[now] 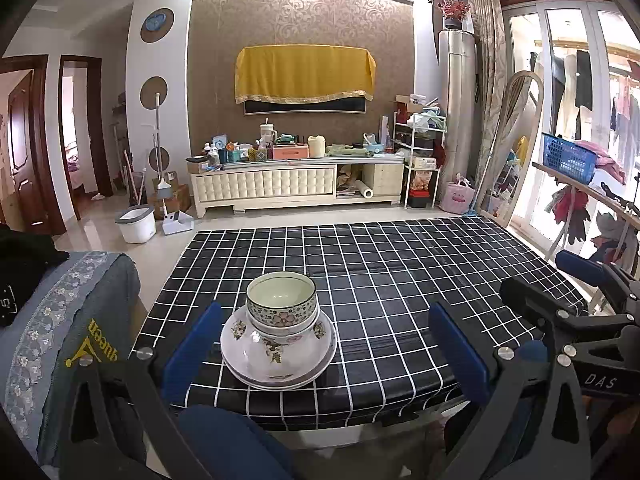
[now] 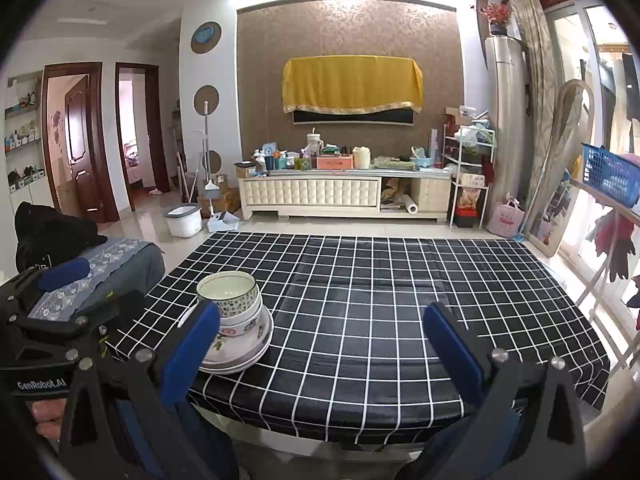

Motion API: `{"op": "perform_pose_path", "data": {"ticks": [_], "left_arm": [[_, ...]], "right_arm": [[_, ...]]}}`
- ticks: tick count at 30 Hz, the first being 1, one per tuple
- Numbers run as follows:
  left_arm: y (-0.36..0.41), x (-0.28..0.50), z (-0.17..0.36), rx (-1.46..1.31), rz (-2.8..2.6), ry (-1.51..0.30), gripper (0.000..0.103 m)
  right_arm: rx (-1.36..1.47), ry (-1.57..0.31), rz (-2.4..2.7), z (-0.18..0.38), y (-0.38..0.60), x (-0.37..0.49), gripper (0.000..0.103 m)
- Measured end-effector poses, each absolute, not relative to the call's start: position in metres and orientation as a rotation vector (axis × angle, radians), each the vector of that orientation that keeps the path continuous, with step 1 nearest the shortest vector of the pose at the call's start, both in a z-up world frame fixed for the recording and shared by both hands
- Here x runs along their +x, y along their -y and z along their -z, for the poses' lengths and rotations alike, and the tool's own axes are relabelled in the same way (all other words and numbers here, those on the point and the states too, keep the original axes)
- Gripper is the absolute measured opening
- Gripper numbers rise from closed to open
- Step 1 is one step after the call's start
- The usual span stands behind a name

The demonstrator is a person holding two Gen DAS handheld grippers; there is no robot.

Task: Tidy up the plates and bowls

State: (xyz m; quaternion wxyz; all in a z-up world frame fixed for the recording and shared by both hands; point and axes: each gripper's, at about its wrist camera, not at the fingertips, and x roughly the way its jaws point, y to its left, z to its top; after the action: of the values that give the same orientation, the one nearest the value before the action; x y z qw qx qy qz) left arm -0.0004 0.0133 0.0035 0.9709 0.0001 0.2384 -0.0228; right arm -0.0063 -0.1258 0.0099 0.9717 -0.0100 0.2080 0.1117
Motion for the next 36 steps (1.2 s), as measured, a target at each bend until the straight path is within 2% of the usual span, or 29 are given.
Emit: {"op": "perform_pose_path", "data": {"ticks": [36], "left_arm": [[-0.0075,-0.0024,-0.0048,-0.019,0.037,-0.504,0.102]], "right_arm": [[-0.023,-0.439,-0.208,-0.0107,0.1298,-0.0055,0.103]]}}
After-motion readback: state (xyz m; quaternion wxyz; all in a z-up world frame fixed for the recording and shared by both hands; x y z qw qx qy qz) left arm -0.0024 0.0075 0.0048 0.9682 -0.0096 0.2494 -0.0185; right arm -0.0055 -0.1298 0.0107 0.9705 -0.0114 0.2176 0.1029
